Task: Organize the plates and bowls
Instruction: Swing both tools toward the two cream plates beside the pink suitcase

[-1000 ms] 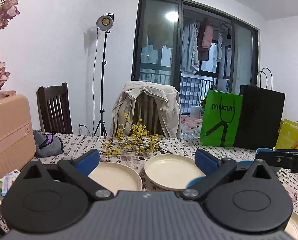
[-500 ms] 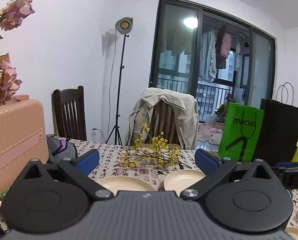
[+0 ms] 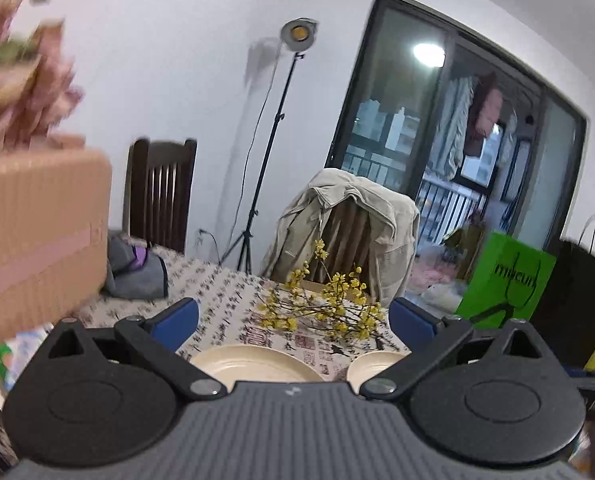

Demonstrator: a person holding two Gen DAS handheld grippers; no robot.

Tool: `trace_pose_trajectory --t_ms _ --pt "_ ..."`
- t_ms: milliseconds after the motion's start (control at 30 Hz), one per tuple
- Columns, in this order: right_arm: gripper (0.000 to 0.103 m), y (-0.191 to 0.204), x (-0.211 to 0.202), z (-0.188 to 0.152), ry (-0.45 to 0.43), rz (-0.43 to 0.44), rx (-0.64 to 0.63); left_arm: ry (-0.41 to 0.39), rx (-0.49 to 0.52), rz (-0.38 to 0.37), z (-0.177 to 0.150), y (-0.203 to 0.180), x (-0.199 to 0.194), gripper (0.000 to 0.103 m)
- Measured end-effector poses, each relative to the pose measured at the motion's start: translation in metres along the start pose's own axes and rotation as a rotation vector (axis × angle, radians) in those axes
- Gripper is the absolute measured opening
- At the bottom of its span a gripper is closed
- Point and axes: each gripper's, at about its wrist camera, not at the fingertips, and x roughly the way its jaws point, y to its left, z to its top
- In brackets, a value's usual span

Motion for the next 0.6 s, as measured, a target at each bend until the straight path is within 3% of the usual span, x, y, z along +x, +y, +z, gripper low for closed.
trace_pose_trajectory --t_ms 100,267,600 --pt "0.103 0.006 0.011 0.0 0.029 0.004 0.0 0.038 -0.055 -0.008 0.0 0.014 0.01 0.103" --pt "0.103 0.017 0.028 -0.001 0.055 0.004 -0.009 0.023 -0.05 0.058 -0.002 0.028 0.021 0.103" --pt "0.103 0.032 0.079 -0.008 0.145 0.016 0.021 0.074 -0.073 0.172 -0.018 0.059 0.054 0.103"
